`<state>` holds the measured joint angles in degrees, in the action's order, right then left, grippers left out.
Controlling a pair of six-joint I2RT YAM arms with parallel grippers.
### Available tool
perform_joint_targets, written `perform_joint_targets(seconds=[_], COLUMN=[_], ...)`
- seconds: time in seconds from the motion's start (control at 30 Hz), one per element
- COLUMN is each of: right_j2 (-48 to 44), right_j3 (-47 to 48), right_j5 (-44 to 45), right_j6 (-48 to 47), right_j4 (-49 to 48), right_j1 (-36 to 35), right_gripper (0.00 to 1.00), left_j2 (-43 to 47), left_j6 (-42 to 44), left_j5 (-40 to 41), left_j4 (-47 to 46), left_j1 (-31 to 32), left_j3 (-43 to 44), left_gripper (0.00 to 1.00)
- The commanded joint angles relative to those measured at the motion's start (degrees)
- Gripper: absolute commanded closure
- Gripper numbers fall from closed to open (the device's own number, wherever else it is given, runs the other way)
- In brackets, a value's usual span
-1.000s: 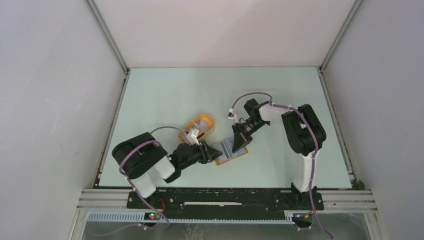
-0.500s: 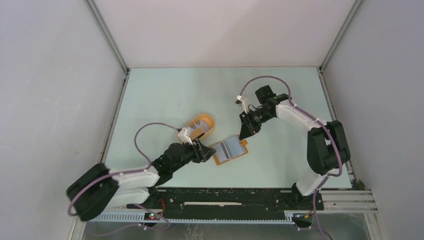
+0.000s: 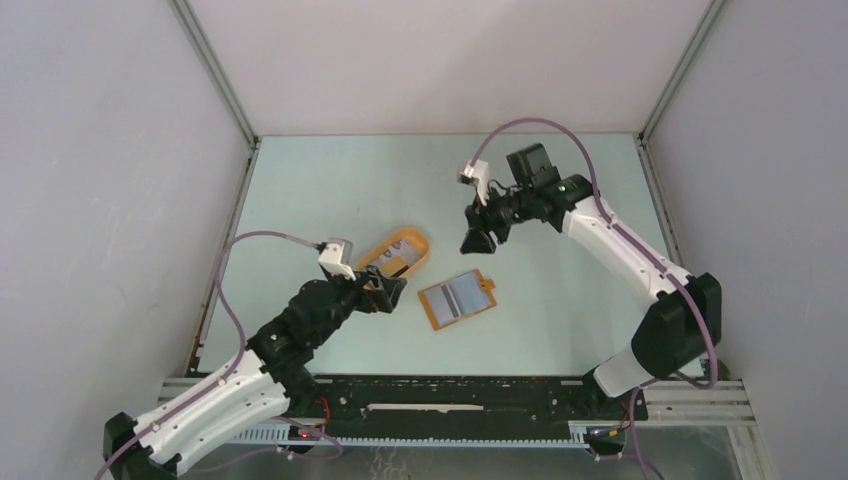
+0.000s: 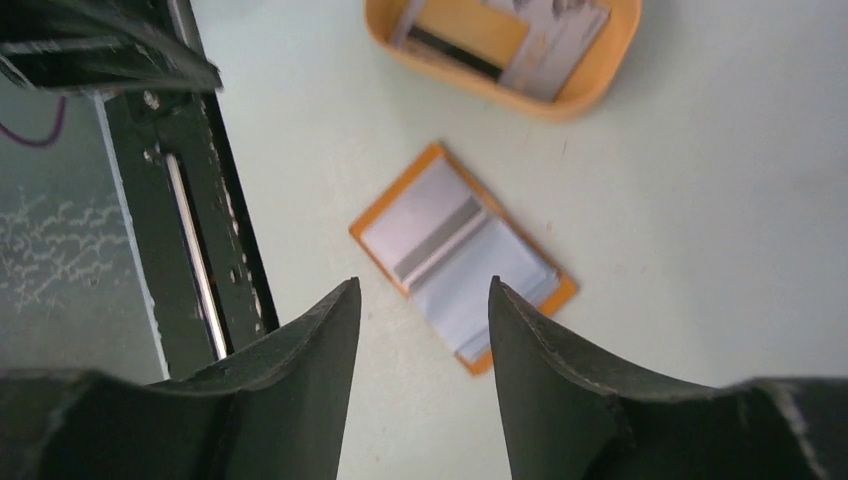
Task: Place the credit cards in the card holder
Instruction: Insert the credit card into the card holder, then pick up the credit card from the storage box.
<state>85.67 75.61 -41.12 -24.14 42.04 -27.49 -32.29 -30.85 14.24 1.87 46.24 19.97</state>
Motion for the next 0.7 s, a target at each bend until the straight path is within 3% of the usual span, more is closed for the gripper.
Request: perform_joint_targets(seconds=[0.0, 0.2, 0.5, 0.67], right_j2=[7.34, 23.11, 40.85, 48.55], right_j3=[12.65, 30.34, 45.35, 52.19], right_j5=[-4.4, -6.57, -4.04, -2.09], right_j6=[3.53, 8.27, 15.52, 16.32], right_j4=[0.49, 8.65, 9.9, 11.5], right_j1=[-2.41, -7.73, -9.93, -11.08], right_gripper=[0.4, 0.38, 0.36, 0.36], left_j2=[1.65, 1.56, 6.25, 5.48], left_j6=[3.38, 2.43, -6.11, -7.71], left_j5=[0.79, 1.29, -10.02, -13.79], left_j4=[10.37, 14.36, 2.7, -3.04], left_j1=[-2.27, -7.13, -21.92, -26.55], left_j3=[8.05, 9.91, -3.81, -7.83], left_gripper=[0.0, 0.0, 0.0, 0.01])
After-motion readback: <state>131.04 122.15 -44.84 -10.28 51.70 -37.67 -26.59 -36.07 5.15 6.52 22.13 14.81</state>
